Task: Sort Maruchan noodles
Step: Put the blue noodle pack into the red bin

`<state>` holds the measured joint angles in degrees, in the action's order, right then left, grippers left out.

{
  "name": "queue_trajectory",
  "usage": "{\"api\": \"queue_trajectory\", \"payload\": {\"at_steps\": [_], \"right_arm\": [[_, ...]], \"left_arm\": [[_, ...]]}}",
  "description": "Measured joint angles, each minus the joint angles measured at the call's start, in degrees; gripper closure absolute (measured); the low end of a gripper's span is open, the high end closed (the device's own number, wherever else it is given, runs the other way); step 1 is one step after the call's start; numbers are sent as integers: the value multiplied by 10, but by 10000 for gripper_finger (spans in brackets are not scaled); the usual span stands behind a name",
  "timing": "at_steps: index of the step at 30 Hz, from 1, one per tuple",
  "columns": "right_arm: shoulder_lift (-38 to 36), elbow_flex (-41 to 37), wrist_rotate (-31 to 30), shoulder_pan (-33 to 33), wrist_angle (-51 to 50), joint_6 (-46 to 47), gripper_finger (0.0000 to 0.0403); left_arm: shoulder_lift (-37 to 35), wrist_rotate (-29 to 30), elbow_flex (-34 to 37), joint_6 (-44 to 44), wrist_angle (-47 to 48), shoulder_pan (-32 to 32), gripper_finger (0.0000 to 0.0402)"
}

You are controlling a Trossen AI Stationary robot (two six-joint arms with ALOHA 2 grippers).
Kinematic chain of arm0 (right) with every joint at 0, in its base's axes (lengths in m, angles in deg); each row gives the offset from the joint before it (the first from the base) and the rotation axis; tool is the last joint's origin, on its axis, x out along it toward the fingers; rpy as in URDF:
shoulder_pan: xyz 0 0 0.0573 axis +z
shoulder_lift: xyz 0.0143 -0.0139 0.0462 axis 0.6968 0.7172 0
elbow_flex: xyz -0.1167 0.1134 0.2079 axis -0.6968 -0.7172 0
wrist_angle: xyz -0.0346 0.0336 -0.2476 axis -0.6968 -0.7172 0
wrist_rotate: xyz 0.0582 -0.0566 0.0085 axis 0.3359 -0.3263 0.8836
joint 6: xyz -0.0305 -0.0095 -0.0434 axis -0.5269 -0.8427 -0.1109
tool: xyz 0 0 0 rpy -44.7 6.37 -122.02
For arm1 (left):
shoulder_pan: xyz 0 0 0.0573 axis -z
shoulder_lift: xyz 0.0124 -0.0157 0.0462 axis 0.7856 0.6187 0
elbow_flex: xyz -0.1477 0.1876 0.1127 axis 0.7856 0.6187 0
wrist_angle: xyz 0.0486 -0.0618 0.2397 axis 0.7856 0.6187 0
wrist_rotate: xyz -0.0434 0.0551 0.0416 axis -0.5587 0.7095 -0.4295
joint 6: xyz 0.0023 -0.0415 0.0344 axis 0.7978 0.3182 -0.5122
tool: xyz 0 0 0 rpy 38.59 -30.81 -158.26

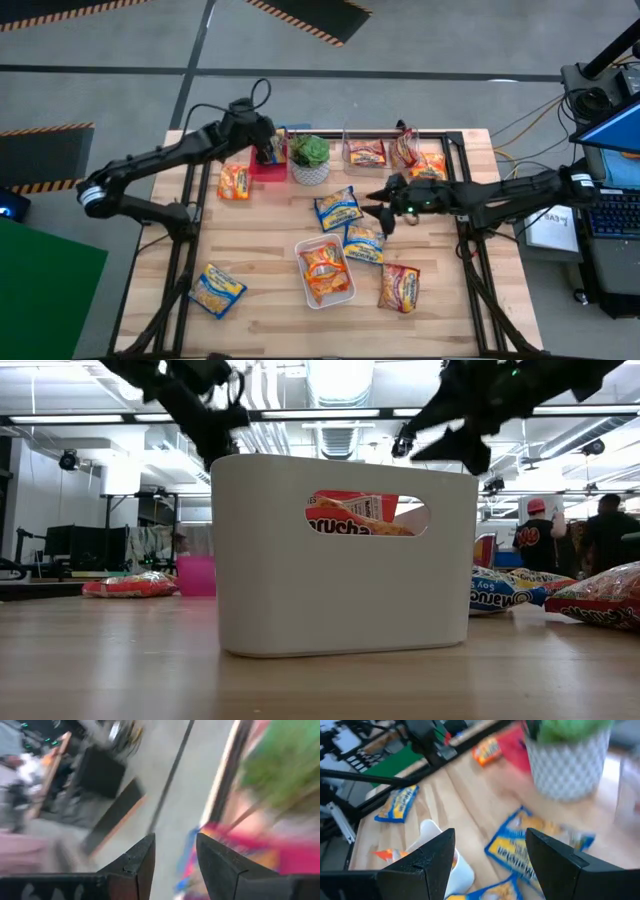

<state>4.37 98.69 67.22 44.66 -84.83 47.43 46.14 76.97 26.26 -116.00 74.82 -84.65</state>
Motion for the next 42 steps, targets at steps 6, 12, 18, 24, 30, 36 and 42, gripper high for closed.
{"api": "queue_trajectory", "payload": {"at_steps": [6, 12, 18, 24, 30, 36, 42], "right_arm": [[66, 0, 1, -2, 0, 145, 172], [115, 0, 1, -36, 0, 212, 172], [166, 0, 6, -84, 0, 235, 172], [211, 0, 17, -115, 4, 236, 172], [262, 5, 25, -121, 42, 236, 172], [313, 38, 35, -122, 57, 221, 172], [364, 70, 35, -123, 59, 215, 172]], "left_arm": [[-53, -130, 16, 146, 3, 79, 276], [-80, -132, 59, 224, -22, 180, 276], [-88, -132, 105, 282, -66, 265, 276], [-89, -132, 152, 316, -145, 313, 276], [-89, -131, 185, 328, -205, 325, 276], [-89, -131, 207, 337, -235, 325, 276], [-88, -131, 217, 352, -246, 325, 276]]}}
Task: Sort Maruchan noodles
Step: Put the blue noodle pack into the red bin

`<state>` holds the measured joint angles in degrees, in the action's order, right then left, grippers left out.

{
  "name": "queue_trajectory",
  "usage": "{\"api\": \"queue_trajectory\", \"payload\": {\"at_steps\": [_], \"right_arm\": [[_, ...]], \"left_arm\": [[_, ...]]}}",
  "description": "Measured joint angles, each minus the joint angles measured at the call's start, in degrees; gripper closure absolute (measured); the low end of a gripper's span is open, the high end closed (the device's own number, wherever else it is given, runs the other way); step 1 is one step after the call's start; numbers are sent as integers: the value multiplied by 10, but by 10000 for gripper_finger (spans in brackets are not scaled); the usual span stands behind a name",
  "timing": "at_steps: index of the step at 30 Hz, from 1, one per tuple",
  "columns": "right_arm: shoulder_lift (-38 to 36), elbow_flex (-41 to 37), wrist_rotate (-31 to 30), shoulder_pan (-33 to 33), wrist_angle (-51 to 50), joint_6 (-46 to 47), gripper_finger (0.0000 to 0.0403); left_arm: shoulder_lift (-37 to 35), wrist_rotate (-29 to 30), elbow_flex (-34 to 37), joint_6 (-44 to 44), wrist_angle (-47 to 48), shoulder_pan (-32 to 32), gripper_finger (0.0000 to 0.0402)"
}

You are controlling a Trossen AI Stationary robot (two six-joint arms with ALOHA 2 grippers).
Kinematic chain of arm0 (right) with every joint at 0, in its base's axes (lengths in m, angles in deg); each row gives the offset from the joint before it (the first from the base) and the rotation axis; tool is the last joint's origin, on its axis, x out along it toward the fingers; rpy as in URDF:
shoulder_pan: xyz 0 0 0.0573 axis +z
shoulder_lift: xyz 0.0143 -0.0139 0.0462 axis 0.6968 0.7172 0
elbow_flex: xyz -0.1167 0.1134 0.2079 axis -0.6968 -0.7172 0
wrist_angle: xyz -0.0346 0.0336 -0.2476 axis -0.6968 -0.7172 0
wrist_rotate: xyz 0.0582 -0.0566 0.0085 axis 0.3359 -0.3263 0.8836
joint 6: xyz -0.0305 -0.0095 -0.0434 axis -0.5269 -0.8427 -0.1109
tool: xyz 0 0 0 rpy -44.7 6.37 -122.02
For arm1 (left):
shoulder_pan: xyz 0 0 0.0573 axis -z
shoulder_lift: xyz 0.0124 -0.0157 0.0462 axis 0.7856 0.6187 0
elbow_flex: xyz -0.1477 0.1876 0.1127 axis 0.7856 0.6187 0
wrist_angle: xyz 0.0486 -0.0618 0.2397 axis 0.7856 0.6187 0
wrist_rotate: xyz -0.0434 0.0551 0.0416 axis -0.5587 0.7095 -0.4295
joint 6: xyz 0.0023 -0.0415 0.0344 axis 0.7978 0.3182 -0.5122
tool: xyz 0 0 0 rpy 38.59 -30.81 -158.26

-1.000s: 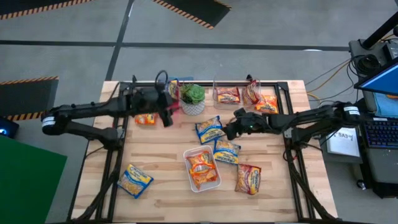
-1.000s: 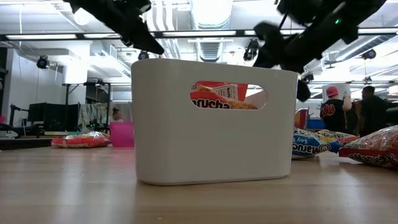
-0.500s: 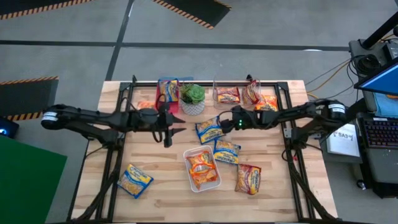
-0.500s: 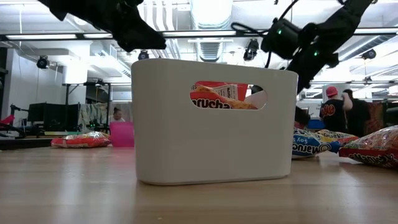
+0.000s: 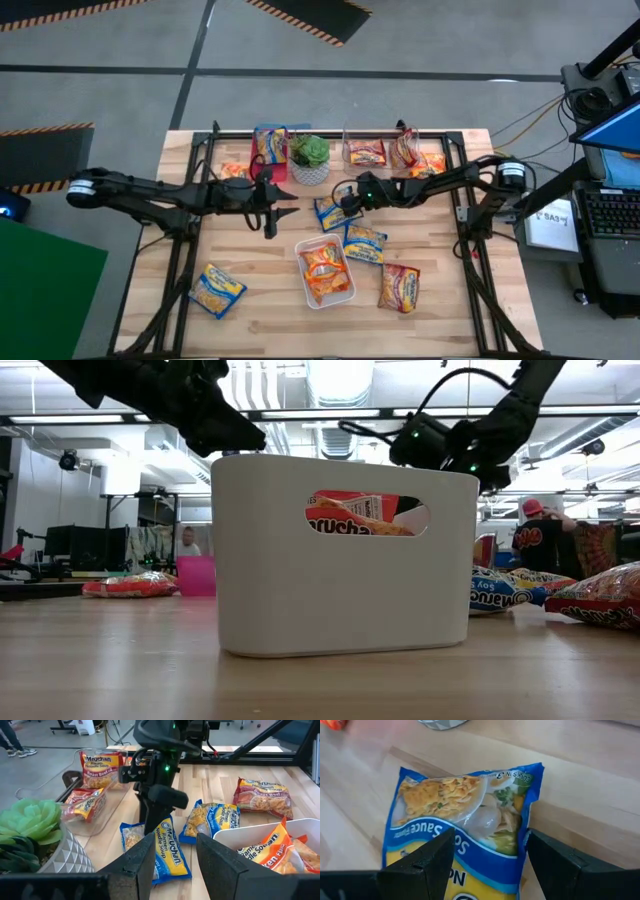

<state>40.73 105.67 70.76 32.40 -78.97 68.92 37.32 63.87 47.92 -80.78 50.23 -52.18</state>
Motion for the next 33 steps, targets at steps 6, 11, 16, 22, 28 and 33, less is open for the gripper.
{"api": "queue_trajectory", "payload": {"at_steps": [6, 11, 16, 22, 28, 33], "right_arm": [[27, 12, 0, 0, 6, 0, 181], [30, 11, -2, 0, 5, -1, 231], [31, 11, -4, 2, 20, -24, 307], [28, 10, -5, 4, 78, -77, 380], [9, 10, -7, 6, 130, -137, 381], [-24, 10, -5, 14, 167, -197, 382]], "left_arm": [[0, 0, 0, 4, -3, 0, 276], [0, 0, 0, 4, -11, 0, 276], [0, 0, 0, 4, -41, 0, 276], [0, 0, 0, 20, -95, 0, 276], [0, 0, 0, 34, -142, 0, 276], [0, 0, 0, 46, -168, 0, 276]]}}
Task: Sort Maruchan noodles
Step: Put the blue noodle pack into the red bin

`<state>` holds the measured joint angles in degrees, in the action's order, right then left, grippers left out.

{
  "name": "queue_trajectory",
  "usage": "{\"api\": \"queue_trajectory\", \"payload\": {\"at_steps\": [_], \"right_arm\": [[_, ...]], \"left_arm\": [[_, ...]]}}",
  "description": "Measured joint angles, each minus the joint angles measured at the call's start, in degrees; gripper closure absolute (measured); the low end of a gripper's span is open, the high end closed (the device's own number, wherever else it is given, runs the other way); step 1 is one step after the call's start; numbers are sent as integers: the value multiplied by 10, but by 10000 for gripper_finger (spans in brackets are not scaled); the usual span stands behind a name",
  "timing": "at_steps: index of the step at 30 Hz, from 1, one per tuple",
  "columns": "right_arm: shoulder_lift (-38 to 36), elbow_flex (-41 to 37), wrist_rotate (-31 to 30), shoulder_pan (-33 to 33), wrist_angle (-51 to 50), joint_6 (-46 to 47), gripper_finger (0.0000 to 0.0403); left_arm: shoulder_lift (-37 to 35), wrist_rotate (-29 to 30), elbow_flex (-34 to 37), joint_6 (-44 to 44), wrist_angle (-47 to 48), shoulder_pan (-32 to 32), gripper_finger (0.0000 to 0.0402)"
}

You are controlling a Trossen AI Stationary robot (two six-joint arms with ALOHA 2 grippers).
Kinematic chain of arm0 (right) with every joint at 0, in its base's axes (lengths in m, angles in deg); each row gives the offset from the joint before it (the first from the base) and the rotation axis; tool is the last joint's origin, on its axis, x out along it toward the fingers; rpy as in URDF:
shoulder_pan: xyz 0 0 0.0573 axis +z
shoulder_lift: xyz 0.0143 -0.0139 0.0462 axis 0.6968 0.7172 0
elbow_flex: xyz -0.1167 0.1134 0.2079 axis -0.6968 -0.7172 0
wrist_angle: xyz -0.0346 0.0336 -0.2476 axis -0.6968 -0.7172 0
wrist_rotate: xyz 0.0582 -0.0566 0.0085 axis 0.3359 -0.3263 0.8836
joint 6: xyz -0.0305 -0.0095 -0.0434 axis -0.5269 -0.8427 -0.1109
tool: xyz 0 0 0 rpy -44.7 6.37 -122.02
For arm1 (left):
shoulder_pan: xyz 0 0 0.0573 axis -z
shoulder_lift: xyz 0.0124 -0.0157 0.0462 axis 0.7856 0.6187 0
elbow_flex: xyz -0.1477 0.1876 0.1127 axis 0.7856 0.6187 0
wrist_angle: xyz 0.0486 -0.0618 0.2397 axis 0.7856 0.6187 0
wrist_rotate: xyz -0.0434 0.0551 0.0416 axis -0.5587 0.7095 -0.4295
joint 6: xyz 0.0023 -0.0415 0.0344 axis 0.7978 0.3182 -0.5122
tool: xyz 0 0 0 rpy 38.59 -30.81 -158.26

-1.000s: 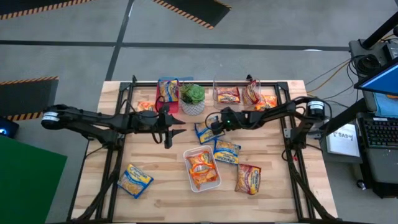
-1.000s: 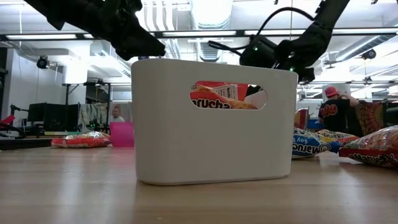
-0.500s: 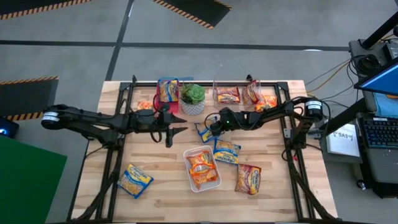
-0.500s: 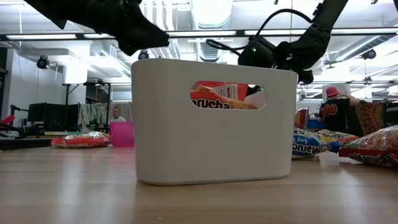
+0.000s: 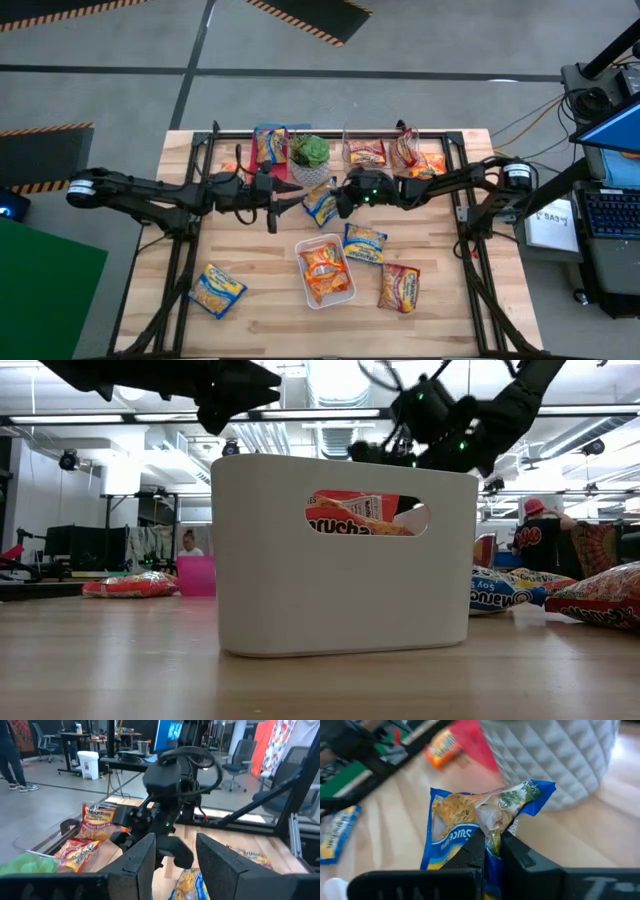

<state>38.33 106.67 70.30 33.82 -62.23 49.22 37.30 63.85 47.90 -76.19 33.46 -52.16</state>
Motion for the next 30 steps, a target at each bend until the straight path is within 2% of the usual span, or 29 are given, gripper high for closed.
{"api": "queue_trajectory", "payload": {"at_steps": [13, 17, 22, 26, 30], "right_arm": [[-70, 0, 0, 38, 59, -95, 383], [-78, 0, 1, 52, 84, -121, 383], [-80, 0, 0, 70, 109, -178, 383], [-81, 17, 1, 81, 88, -215, 383], [-78, 51, 1, 88, 28, -245, 384]], "left_arm": [[-16, 0, -5, -19, -7, 0, 267], [-19, 0, -9, -30, -6, 0, 232], [-21, 0, -13, -48, 2, 0, 162], [-26, -4, -14, -100, 49, 0, 119], [-22, -4, -13, -118, 75, 0, 105]]}}
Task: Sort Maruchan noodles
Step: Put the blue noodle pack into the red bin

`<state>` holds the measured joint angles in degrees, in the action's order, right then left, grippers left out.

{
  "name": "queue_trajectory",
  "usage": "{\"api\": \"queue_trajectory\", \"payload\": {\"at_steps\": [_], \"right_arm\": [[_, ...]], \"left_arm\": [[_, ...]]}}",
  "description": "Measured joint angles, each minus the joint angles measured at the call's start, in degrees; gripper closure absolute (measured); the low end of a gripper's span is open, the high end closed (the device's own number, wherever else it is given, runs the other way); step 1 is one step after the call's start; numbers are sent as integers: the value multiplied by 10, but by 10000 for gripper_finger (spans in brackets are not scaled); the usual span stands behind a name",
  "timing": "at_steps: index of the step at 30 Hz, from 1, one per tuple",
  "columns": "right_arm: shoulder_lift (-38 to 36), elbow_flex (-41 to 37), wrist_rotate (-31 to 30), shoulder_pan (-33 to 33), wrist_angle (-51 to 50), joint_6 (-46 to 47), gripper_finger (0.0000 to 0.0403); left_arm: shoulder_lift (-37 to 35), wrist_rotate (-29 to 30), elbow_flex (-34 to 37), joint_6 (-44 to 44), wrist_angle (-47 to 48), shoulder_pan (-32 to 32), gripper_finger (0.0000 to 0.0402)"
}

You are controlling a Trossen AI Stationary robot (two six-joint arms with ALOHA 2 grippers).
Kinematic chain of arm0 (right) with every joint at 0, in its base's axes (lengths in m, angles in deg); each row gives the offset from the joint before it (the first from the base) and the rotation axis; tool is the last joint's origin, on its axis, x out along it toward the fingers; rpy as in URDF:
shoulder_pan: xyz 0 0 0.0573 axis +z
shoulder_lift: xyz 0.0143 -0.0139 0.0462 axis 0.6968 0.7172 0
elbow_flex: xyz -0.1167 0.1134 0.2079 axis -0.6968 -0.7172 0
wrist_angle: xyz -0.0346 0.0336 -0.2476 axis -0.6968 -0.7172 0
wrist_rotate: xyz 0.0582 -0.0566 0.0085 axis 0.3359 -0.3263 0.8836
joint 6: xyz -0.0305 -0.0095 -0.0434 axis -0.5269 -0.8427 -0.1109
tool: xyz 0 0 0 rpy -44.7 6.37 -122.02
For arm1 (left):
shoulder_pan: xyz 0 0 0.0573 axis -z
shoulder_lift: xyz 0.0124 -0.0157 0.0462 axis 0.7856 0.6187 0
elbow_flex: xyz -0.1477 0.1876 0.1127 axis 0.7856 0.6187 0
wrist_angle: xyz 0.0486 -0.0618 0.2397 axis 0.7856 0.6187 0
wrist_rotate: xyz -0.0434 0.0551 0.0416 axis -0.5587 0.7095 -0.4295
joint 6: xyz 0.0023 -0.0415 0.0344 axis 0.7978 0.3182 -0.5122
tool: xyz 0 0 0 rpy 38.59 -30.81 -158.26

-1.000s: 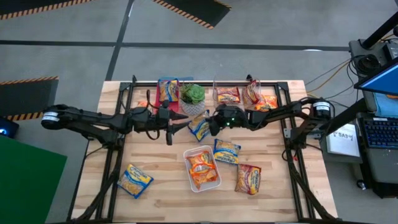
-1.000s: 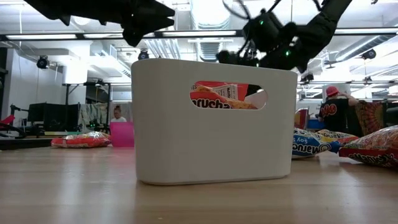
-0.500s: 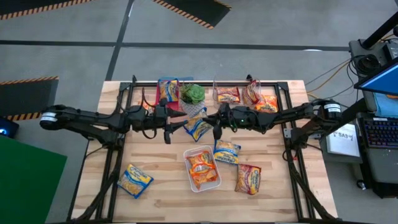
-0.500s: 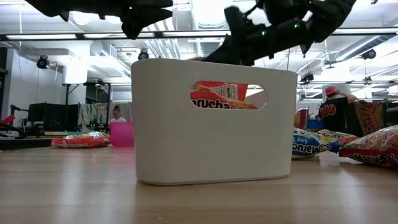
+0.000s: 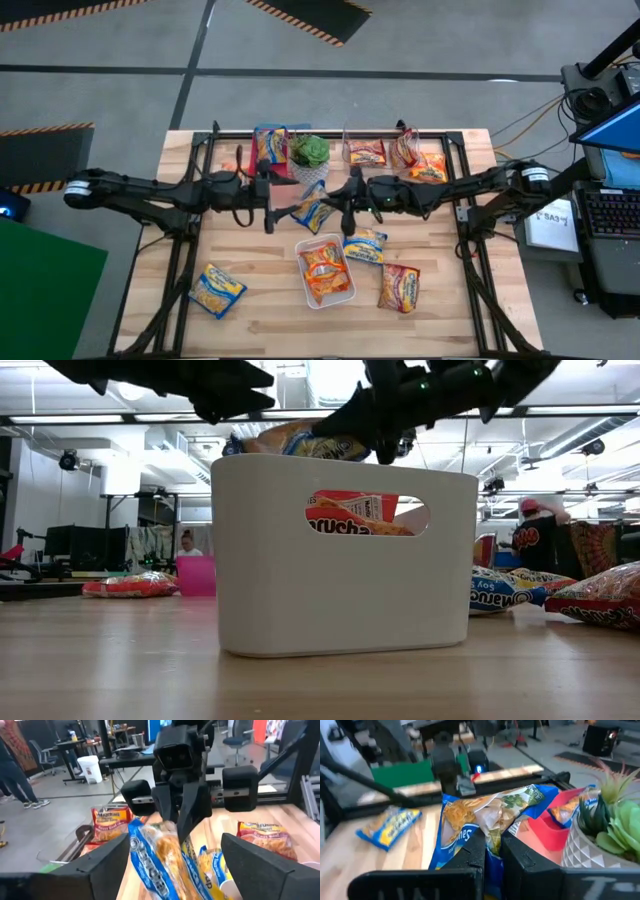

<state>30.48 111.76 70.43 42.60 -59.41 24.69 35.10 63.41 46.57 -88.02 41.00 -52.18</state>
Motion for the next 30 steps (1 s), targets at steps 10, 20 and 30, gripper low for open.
{"api": "queue_trajectory", "payload": {"at_steps": [10, 20, 30], "right_arm": [[2, 68, -1, 12, -103, -63, 384], [2, 81, -1, 19, -109, -83, 384], [2, 81, -2, 19, -114, -83, 373]], "left_arm": [[19, -2, 3, 22, 33, -1, 111], [72, -15, 7, 69, 20, -2, 113], [107, -16, 0, 72, 18, -2, 210]]}}
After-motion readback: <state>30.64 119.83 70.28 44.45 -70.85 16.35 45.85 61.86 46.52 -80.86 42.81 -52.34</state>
